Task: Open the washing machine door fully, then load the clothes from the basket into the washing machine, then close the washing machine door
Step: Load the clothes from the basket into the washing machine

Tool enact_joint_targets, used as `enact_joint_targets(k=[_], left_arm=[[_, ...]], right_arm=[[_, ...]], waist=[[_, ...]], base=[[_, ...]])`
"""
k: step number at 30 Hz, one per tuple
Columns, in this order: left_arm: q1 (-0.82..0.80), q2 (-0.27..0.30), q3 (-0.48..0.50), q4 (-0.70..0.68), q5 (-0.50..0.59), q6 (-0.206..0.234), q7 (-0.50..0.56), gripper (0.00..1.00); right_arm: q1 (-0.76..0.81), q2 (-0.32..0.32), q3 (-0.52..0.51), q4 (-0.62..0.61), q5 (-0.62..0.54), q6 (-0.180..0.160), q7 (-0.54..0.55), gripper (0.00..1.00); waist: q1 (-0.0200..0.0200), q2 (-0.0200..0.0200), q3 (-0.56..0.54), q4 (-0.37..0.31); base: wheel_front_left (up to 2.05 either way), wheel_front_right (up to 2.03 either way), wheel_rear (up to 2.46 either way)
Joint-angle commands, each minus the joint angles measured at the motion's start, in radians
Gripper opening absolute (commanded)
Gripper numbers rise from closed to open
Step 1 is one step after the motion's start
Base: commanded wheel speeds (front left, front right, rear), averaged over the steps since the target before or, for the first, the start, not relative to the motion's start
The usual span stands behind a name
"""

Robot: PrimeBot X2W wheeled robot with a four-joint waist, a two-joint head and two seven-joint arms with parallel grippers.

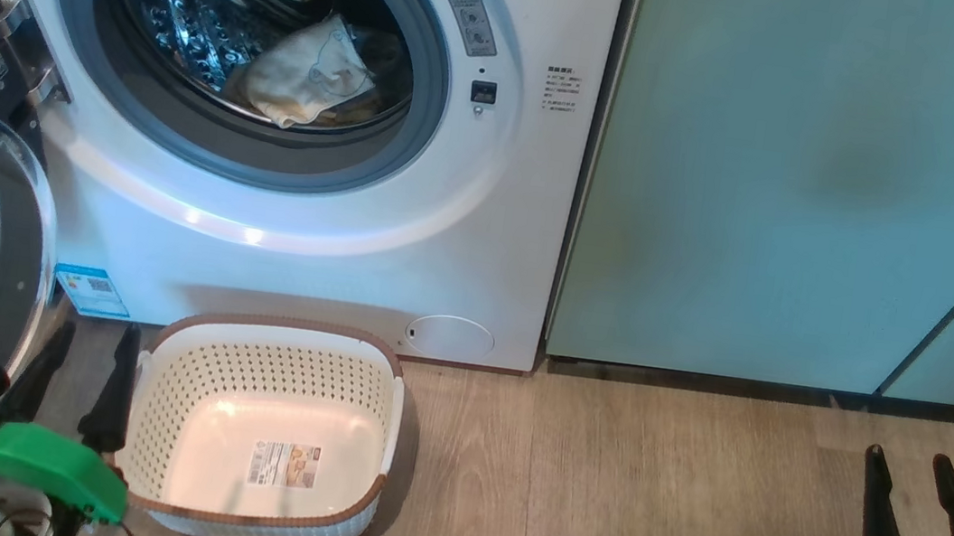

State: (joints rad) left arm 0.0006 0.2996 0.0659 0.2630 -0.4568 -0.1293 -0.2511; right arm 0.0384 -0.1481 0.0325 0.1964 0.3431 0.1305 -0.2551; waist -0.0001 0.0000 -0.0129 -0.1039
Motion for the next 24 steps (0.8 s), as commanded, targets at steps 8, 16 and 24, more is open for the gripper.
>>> enact_joint_targets(k=[8, 16, 24], left_arm=[[-0.023, 0.018, 0.056, -0.048, 0.026, -0.001, -0.011, 1.00], [-0.005, 0.008, 0.058, -0.044, 0.026, -0.001, -0.011, 1.00], [0.001, 0.004, 0.053, -0.047, 0.017, -0.001, -0.011, 1.00]], right_arm=[[-0.016, -0.019, 0.017, -0.028, 0.001, 0.000, -0.007, 1.00], [-0.013, -0.023, 0.019, -0.028, 0.002, 0.000, -0.007, 1.00], [-0.010, -0.029, 0.022, -0.030, 0.002, 0.000, -0.007, 1.00]], waist=[[0.0001, 0.0000, -0.011, 0.000], [0.0001, 0.0000, -0.026, 0.000], [0.0001, 0.0000, -0.035, 0.004]], base=[[0.00, 0.00, 0.00], [0.00, 0.00, 0.00], [0.00, 0.00, 0.00]])
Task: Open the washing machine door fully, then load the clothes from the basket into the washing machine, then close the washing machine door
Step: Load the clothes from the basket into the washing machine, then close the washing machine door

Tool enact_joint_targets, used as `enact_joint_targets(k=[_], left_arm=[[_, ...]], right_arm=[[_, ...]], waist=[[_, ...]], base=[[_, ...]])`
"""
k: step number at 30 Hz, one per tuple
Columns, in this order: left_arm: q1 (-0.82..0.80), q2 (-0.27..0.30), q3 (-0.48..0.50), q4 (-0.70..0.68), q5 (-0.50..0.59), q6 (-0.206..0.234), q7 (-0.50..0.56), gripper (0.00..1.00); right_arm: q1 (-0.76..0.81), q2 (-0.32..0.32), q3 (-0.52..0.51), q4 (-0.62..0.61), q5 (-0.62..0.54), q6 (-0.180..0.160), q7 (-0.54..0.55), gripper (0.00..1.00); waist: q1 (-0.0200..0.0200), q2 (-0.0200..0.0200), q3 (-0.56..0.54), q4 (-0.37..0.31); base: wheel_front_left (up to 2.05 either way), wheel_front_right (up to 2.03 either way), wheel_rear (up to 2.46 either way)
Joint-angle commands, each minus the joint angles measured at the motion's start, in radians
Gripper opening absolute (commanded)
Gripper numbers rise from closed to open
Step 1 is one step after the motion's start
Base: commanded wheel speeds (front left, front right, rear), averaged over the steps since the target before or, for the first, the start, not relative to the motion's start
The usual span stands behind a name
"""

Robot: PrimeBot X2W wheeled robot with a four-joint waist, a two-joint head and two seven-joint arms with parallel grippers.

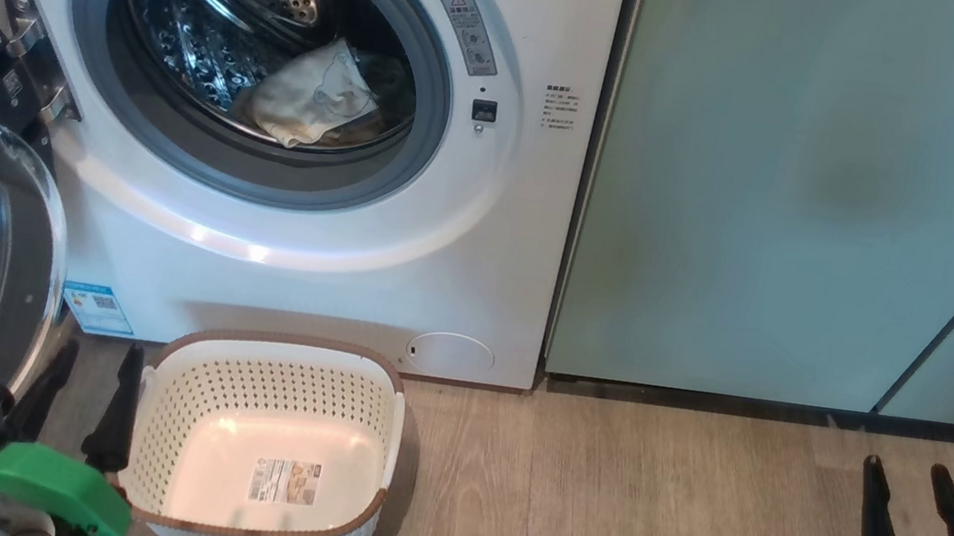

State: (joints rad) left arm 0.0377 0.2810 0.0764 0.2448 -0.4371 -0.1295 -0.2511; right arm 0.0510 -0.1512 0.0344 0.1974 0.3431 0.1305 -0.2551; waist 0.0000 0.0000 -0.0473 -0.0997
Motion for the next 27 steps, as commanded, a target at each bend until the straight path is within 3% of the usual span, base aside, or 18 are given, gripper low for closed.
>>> enact_joint_targets(k=[1, 19, 27], left_arm=[[-0.036, 0.023, 0.042, -0.030, -0.004, -0.001, -0.011, 1.00], [-0.030, 0.032, 0.037, -0.043, -0.008, -0.001, -0.011, 1.00], [-0.031, 0.027, 0.047, -0.034, 0.004, -0.001, -0.011, 1.00]], right_arm=[[-0.022, -0.026, 0.020, -0.031, 0.002, 0.000, -0.007, 1.00], [-0.017, -0.022, 0.023, -0.027, 0.002, 0.000, -0.007, 1.00], [-0.015, -0.021, 0.020, -0.028, 0.003, 0.000, -0.007, 1.00]], waist=[[0.0000, 0.0000, -0.001, 0.001], [0.0000, 0.0000, 0.002, 0.003], [0.0000, 0.0000, 0.003, 0.005]], base=[[0.00, 0.00, 0.00], [0.00, 0.00, 0.00], [-0.70, 0.70, 0.00]])
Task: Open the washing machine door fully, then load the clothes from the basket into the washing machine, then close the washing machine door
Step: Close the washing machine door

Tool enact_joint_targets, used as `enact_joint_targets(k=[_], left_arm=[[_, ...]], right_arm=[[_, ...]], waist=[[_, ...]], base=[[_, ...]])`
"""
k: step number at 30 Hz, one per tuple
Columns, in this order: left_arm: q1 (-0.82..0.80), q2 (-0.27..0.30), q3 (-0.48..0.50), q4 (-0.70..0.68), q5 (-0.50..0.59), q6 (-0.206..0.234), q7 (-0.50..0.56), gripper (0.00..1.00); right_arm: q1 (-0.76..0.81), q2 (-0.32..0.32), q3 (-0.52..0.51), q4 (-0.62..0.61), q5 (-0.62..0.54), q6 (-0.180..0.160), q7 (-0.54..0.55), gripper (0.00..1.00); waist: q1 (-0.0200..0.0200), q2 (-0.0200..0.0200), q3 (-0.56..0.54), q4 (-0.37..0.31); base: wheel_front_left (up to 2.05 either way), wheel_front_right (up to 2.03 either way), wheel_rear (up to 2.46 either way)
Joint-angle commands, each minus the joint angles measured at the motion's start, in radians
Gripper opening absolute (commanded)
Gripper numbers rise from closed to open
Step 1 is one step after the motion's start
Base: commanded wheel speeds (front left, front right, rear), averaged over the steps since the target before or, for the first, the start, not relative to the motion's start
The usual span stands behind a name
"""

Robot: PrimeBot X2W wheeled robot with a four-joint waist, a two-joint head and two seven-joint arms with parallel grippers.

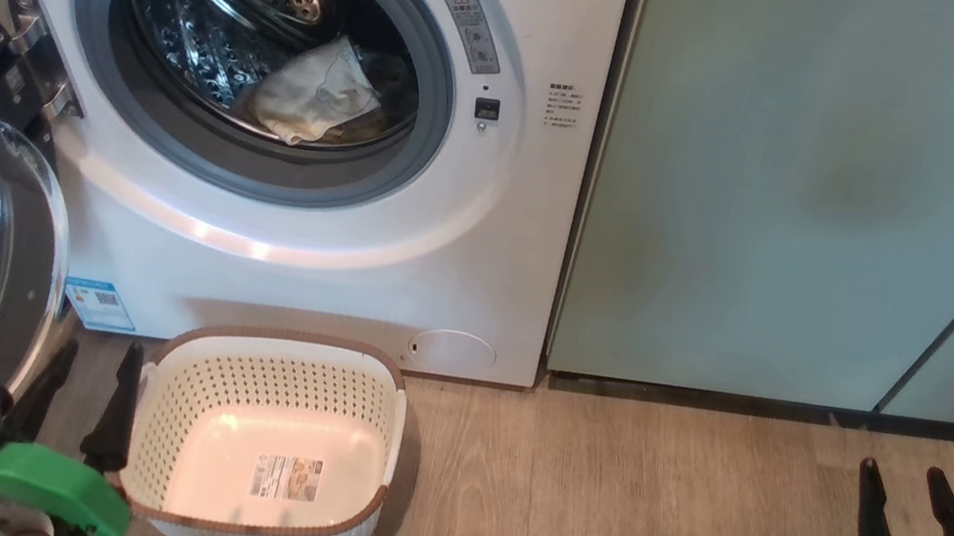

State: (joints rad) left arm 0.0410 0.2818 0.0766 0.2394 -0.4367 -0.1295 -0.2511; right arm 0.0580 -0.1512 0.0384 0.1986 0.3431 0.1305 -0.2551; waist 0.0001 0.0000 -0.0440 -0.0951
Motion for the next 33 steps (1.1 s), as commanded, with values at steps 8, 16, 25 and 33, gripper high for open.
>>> enact_joint_targets(k=[8, 16, 25, 33], left_arm=[[-0.036, 0.027, 0.046, -0.031, 0.002, -0.001, -0.011, 1.00], [-0.038, 0.032, 0.037, -0.037, -0.007, -0.001, -0.011, 1.00], [-0.041, 0.034, 0.036, -0.035, -0.011, -0.001, -0.011, 1.00], [-0.051, 0.030, 0.034, -0.024, -0.015, -0.001, -0.011, 1.00]], right_arm=[[-0.021, -0.019, 0.016, -0.032, 0.002, 0.000, -0.007, 1.00], [-0.022, -0.016, 0.014, -0.031, 0.003, 0.000, -0.007, 1.00], [-0.022, -0.013, 0.012, -0.032, 0.003, 0.000, -0.007, 1.00], [-0.020, -0.011, 0.001, -0.032, 0.001, 0.000, -0.007, 1.00]], waist=[[-0.0001, 0.0000, 0.006, 0.002], [-0.0001, 0.0000, 0.012, 0.005], [-0.0001, 0.0000, 0.014, 0.009], [-0.0001, 0.0000, 0.013, 0.027]], base=[[-1.77, 1.77, 0.00], [-1.79, 1.79, 0.00], [-0.72, 0.72, 0.00], [-0.01, 0.01, 0.00]])
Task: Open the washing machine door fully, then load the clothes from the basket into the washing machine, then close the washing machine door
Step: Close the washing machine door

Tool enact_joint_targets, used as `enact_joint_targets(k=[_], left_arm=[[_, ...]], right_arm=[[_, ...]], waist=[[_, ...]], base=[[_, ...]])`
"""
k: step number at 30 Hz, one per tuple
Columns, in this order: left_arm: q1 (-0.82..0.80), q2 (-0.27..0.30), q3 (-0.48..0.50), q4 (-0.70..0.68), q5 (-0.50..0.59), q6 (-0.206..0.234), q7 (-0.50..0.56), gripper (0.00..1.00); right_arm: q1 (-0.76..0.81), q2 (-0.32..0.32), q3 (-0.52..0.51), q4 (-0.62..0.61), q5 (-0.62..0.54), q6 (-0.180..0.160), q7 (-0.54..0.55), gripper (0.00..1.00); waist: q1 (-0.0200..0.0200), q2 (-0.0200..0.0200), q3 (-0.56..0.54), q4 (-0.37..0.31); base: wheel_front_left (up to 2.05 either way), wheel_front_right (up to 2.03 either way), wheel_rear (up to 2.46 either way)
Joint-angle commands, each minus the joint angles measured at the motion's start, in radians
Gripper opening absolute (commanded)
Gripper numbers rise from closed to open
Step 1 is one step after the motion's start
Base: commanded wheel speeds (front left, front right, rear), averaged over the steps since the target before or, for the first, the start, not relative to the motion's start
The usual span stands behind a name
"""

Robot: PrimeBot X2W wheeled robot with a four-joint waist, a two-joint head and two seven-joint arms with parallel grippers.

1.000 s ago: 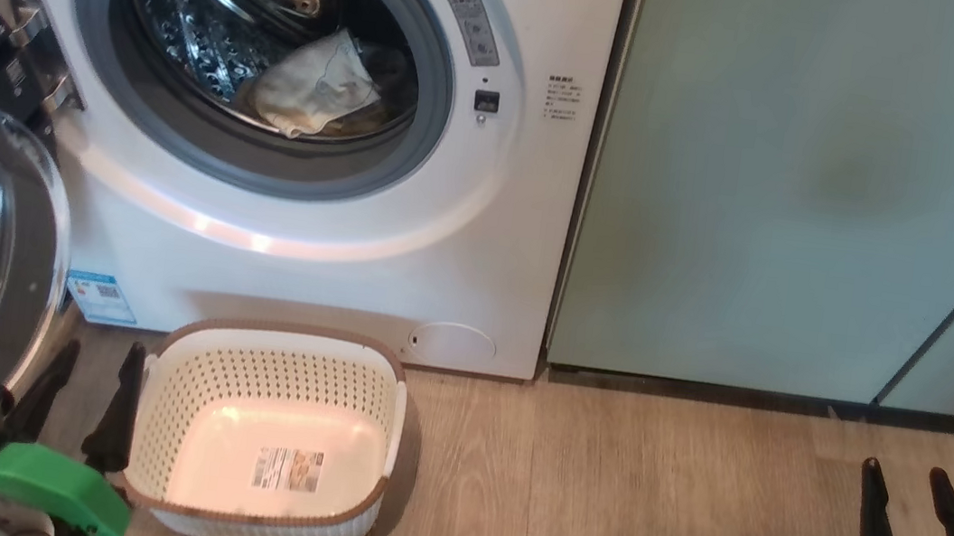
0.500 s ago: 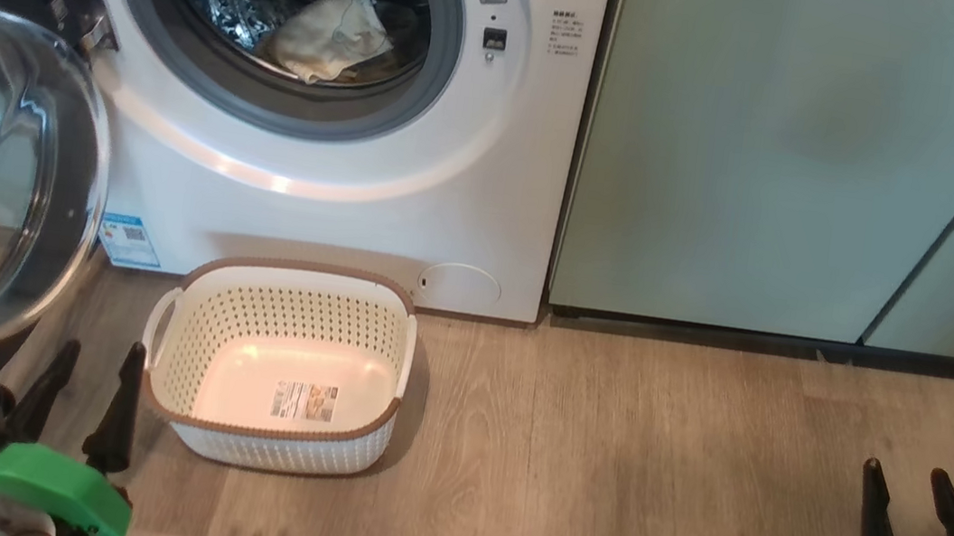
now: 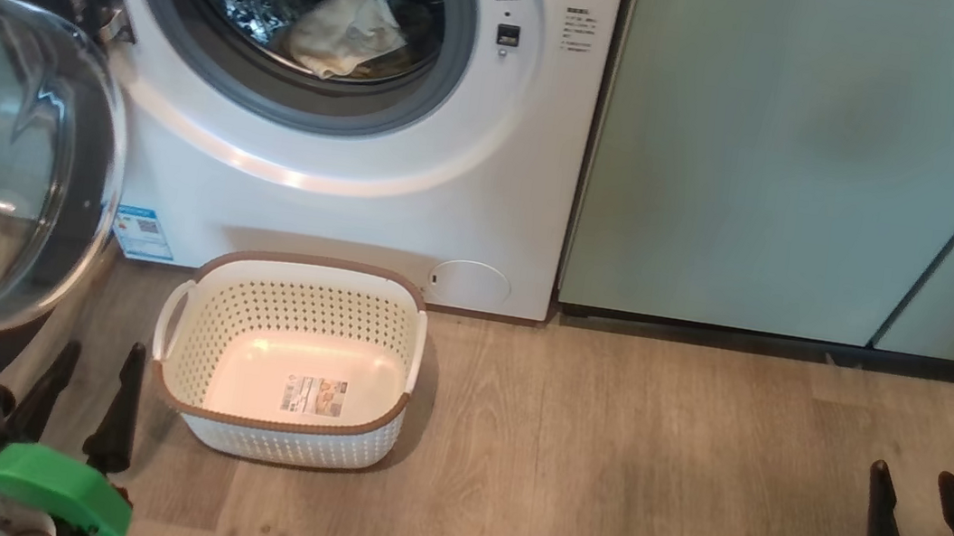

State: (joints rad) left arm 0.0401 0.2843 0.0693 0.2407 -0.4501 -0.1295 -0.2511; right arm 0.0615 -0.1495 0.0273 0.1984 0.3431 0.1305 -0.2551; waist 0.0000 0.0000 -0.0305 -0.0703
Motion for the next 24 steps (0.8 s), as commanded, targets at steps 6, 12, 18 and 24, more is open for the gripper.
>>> enact_joint_targets(k=[6, 12, 18, 24], left_arm=[[-0.070, 0.015, 0.038, -0.010, 0.003, -0.001, -0.011, 1.00], [-0.093, 0.007, 0.031, 0.008, 0.019, -0.001, -0.011, 1.00], [-0.107, -0.005, 0.049, 0.015, 0.029, -0.001, -0.011, 1.00], [-0.116, -0.009, 0.047, 0.013, 0.030, -0.001, -0.011, 1.00]], right_arm=[[-0.019, -0.008, 0.011, -0.031, 0.002, 0.000, -0.007, 1.00], [-0.024, -0.001, 0.011, -0.030, 0.004, 0.000, -0.007, 1.00], [-0.028, 0.004, 0.012, -0.030, 0.007, 0.000, -0.007, 1.00], [-0.032, 0.011, 0.013, -0.032, 0.007, 0.000, -0.007, 1.00]], waist=[[0.0000, 0.0000, 0.000, 0.048], [0.0000, 0.0000, 0.002, 0.120], [0.0000, 0.0000, 0.004, 0.212], [0.0000, 0.0000, 0.002, 0.317]], base=[[0.00, 0.00, 0.00], [0.00, 0.00, 0.00], [0.00, 0.00, 0.00], [0.00, 0.00, 0.00]])
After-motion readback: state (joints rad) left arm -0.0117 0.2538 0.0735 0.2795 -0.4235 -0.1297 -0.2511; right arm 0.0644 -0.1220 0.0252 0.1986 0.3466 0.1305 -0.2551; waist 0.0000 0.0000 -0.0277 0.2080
